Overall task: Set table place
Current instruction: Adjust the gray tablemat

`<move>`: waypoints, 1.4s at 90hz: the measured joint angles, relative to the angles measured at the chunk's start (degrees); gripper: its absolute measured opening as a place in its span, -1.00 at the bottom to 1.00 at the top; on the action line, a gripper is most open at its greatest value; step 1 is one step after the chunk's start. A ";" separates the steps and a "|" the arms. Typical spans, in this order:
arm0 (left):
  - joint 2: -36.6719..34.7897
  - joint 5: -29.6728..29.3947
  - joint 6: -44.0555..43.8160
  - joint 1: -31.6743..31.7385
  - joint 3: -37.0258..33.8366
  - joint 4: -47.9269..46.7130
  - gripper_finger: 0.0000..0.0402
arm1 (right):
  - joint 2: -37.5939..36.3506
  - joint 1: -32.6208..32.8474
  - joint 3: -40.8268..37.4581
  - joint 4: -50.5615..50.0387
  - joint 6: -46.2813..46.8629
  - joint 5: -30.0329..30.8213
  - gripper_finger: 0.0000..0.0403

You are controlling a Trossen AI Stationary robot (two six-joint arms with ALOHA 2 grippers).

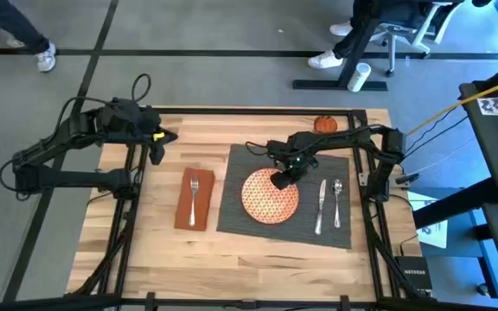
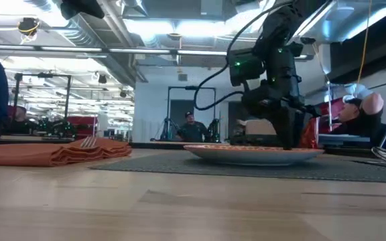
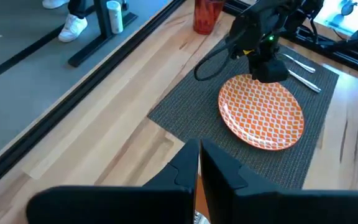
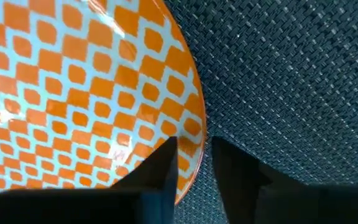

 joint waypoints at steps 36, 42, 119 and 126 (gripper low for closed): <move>-0.01 0.00 0.00 0.00 0.00 -0.01 -1.00 | 0.00 0.00 7.08 -0.99 -1.74 -0.20 -0.30; 0.00 0.00 0.03 0.00 0.00 0.01 -1.00 | 0.00 0.01 8.40 -0.81 -1.88 0.71 -0.30; 0.00 0.00 -3.06 0.00 0.00 -0.01 -1.00 | 0.90 0.47 9.70 18.96 -6.10 10.22 -0.99; 0.00 0.00 -3.06 0.00 0.00 -0.01 -1.00 | 1.72 0.73 9.80 21.28 -6.58 12.50 -1.00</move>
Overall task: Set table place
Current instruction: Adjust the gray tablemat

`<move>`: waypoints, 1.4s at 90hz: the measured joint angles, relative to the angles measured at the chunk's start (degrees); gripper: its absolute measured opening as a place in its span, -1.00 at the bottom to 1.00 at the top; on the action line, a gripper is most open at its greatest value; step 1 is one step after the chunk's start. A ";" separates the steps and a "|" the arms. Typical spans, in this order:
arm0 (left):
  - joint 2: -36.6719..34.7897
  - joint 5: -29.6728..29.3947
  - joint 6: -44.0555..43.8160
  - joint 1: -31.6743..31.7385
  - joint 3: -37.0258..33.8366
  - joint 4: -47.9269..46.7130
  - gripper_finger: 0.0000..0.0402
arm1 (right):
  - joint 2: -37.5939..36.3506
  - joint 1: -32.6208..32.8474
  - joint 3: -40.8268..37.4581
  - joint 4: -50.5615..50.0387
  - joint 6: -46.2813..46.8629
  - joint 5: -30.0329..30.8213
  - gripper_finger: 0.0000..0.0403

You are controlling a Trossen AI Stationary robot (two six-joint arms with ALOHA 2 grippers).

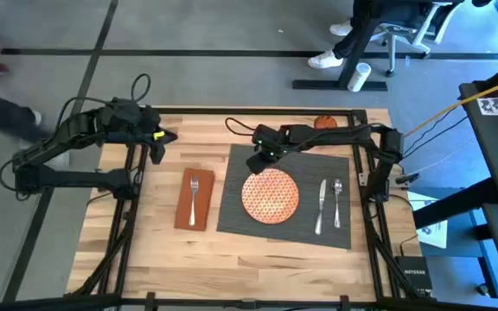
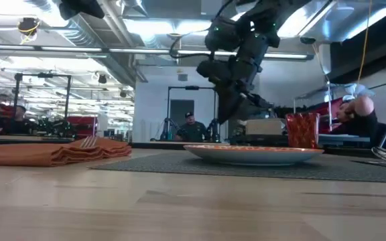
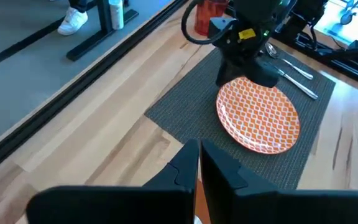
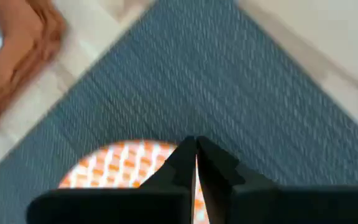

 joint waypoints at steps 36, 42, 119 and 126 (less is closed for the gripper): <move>-0.04 1.09 -0.99 -0.07 0.00 -1.20 -1.00 | 9.40 -0.01 -0.09 8.00 -0.31 3.30 -1.00; -0.04 1.11 -1.30 -0.11 0.00 -1.97 -1.00 | 10.52 -0.01 -0.11 8.46 -0.60 3.27 -1.00; -0.04 1.07 -1.09 -2.27 0.00 -1.68 -1.00 | 11.88 3.52 -0.08 12.69 0.89 2.12 -1.00; -0.04 1.07 -1.08 -2.27 0.00 -1.68 -1.00 | 11.88 4.87 -0.08 12.66 1.77 1.73 -1.00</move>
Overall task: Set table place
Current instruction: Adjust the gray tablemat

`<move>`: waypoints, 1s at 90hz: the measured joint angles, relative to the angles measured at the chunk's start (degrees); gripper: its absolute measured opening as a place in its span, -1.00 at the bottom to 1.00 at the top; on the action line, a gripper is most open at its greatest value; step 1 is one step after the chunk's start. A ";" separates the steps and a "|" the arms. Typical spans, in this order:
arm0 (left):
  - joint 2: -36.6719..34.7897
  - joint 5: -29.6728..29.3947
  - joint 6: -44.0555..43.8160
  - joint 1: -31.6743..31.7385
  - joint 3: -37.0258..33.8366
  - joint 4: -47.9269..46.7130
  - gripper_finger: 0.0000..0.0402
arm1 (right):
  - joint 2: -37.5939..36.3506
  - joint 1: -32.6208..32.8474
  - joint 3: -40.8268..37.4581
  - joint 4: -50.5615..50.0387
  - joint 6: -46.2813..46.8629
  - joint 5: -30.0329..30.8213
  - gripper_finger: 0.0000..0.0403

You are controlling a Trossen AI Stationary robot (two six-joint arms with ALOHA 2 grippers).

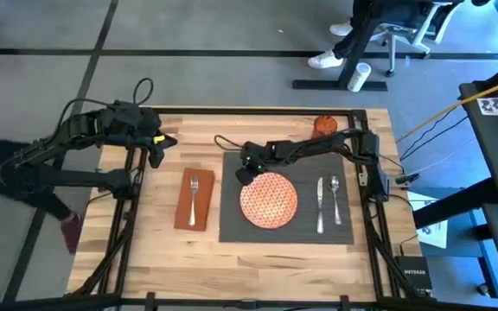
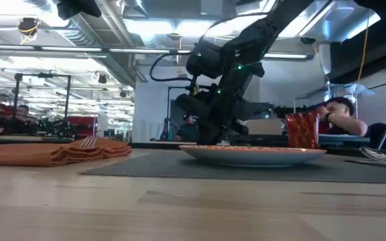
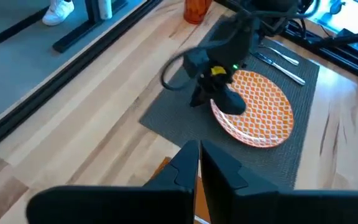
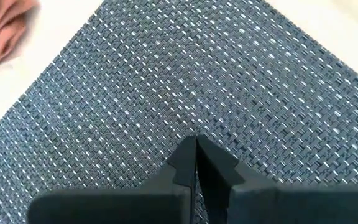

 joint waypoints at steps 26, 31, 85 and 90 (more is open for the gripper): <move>0.00 0.00 0.09 0.02 0.00 -0.02 -1.00 | 0.11 1.51 -0.13 2.55 4.10 0.93 -1.00; 0.00 0.00 0.29 0.02 0.00 -0.20 -1.00 | 0.11 1.08 -0.13 2.72 4.50 1.38 -1.00; 0.00 0.02 -0.04 0.02 0.00 -1.42 -1.00 | 0.23 -0.88 7.73 5.78 -7.51 -10.37 -1.00; 0.00 0.01 -0.23 0.02 0.00 -1.50 -1.00 | 0.58 -0.98 7.78 5.72 -7.44 -10.46 -1.00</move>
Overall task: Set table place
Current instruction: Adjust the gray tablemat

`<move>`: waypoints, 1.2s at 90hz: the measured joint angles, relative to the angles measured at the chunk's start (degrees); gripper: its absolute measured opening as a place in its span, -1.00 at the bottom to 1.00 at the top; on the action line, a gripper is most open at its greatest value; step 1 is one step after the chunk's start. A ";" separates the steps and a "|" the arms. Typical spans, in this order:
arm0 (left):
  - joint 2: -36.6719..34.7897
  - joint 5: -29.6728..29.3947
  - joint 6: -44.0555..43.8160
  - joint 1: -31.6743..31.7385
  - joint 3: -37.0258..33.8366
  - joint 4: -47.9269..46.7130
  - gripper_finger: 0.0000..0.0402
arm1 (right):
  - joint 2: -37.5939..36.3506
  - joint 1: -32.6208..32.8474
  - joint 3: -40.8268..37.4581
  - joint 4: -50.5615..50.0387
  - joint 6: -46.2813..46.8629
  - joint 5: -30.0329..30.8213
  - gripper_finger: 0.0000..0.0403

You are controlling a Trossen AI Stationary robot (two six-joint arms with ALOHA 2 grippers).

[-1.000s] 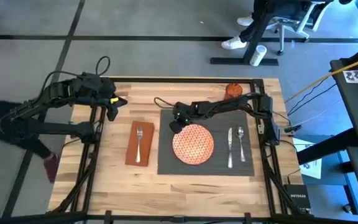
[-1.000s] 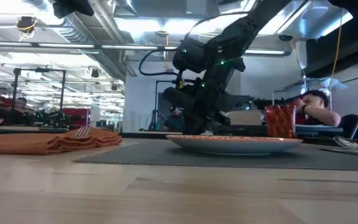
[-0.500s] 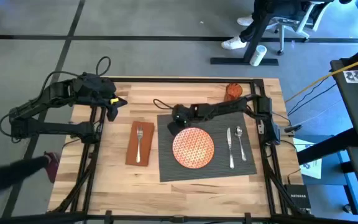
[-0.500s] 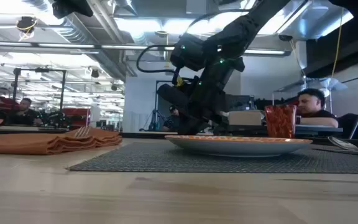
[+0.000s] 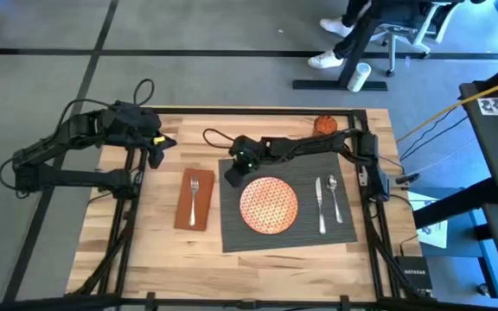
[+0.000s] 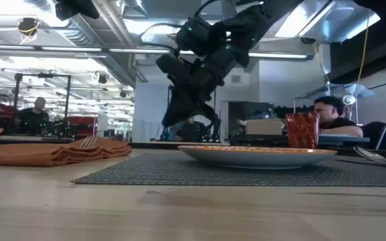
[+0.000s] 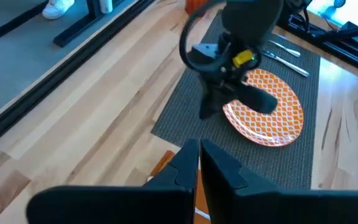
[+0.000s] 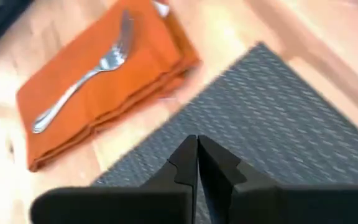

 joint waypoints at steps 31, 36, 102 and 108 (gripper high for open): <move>0.00 0.01 -0.44 0.00 0.00 -0.03 -1.00 | 3.83 -0.55 0.02 0.56 1.54 0.41 -1.00; 0.00 0.02 -0.44 0.00 0.00 -0.07 -1.00 | 4.36 -0.55 0.04 0.53 1.54 0.41 -1.00; 0.00 -0.01 -1.25 0.00 0.00 -1.79 -1.00 | 5.95 -5.37 0.07 0.54 4.78 2.44 -1.00; 0.00 -0.01 -1.25 0.00 0.00 -1.77 -1.00 | 5.95 -5.75 0.07 0.61 4.77 2.33 -1.00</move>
